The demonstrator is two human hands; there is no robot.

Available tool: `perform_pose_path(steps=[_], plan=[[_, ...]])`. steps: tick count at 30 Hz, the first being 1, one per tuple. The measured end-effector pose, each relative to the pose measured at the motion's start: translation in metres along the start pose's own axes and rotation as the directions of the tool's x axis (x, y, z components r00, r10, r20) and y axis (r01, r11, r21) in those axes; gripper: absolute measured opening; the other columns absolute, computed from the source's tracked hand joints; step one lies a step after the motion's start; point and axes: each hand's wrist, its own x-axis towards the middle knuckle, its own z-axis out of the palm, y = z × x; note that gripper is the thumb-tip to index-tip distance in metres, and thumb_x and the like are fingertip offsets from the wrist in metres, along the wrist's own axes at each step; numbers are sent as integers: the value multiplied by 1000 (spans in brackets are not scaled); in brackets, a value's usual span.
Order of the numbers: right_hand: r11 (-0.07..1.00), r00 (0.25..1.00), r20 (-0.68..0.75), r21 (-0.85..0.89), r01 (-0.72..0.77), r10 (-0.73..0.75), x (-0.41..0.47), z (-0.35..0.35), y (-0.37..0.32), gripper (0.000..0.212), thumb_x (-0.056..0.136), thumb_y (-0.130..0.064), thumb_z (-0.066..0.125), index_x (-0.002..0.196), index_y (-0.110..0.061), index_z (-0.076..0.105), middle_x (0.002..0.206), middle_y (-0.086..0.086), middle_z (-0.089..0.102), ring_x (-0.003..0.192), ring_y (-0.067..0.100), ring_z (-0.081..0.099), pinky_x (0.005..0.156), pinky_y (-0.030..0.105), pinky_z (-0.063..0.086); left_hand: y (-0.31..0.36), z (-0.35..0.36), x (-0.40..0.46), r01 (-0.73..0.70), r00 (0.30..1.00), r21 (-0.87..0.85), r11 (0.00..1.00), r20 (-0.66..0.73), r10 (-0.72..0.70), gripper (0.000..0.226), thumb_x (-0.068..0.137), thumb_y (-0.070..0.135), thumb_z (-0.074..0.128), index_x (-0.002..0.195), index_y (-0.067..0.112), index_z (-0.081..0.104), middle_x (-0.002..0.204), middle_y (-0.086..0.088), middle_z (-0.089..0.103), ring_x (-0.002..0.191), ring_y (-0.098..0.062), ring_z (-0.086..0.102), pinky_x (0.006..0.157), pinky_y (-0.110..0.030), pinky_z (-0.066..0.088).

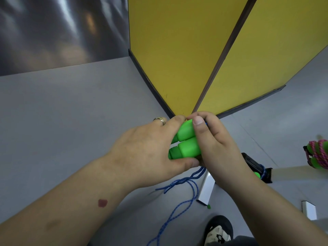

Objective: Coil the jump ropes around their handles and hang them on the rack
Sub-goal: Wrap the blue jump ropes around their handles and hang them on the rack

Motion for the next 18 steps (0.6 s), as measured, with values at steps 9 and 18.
perform_pose_path(steps=[9, 18], plan=[[999, 995, -97, -24, 25, -27, 1, 0, -1, 33, 106, -40, 41, 91, -28, 69, 63, -7, 52, 56, 12, 46, 48, 30, 38, 2, -2, 2, 46, 998, 42, 998, -35, -44, 78, 74, 85, 48, 140, 50, 29, 93, 13, 55, 80, -13, 57, 63, -32, 46], [996, 985, -160, -76, 44, -56, 1, 2, 4, 32, 106, -38, 41, 90, -27, 66, 66, -11, 54, 63, 11, 48, 58, 33, 38, 8, 0, 1, 62, 998, 41, 997, -5, -62, 83, 75, 81, 56, 143, 45, 25, 101, 11, 58, 84, -17, 61, 72, -37, 55]])
